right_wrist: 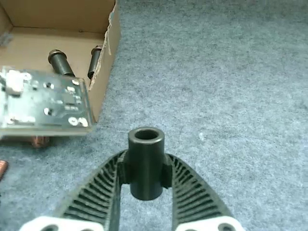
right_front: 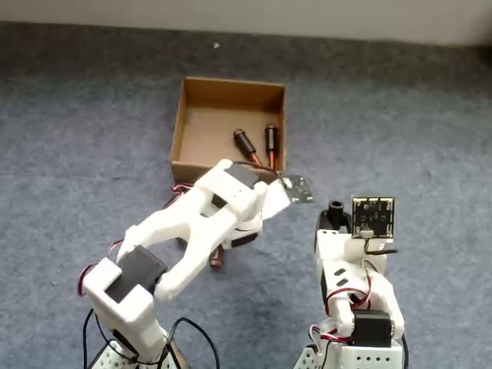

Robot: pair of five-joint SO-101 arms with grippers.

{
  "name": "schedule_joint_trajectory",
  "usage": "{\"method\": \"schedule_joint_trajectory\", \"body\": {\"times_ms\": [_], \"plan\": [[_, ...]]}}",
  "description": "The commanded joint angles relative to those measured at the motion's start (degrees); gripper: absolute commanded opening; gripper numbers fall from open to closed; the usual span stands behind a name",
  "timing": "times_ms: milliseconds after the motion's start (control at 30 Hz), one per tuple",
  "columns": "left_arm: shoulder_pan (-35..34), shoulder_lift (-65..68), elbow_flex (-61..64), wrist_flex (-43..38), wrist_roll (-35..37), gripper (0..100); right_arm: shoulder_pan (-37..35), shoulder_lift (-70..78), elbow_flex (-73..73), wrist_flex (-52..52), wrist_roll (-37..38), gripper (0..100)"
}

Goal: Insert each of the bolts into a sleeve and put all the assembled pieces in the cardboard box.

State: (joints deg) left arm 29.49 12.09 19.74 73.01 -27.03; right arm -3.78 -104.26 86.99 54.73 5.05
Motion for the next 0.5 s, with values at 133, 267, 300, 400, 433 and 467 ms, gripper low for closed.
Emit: {"method": "schedule_joint_trajectory", "body": {"times_ms": [133,267,300,400,433,467], "plan": [[2.33,-21.05,-2.42,1.76,8.09,0,0.31,-0.92,-0.48,-1.45,0.62,0.6],[2.42,-26.68,-0.40,-2.37,13.27,0,0.31,-0.92,-0.48,-1.45,0.62,0.6],[2.15,-26.86,1.10,-4.66,14.77,0,0.31,-0.92,-0.48,-1.45,0.62,0.6],[1.36,-26.77,8.31,-12.92,18.02,0,0.31,-0.92,-0.48,-1.45,0.62,0.6],[0.84,-26.86,11.30,-16.18,18.64,0,0.31,-0.92,-0.48,-1.45,0.62,0.6],[0.13,-27.03,14.29,-19.43,18.90,0,0.31,-0.92,-0.48,-1.45,0.62,0.6]]}}
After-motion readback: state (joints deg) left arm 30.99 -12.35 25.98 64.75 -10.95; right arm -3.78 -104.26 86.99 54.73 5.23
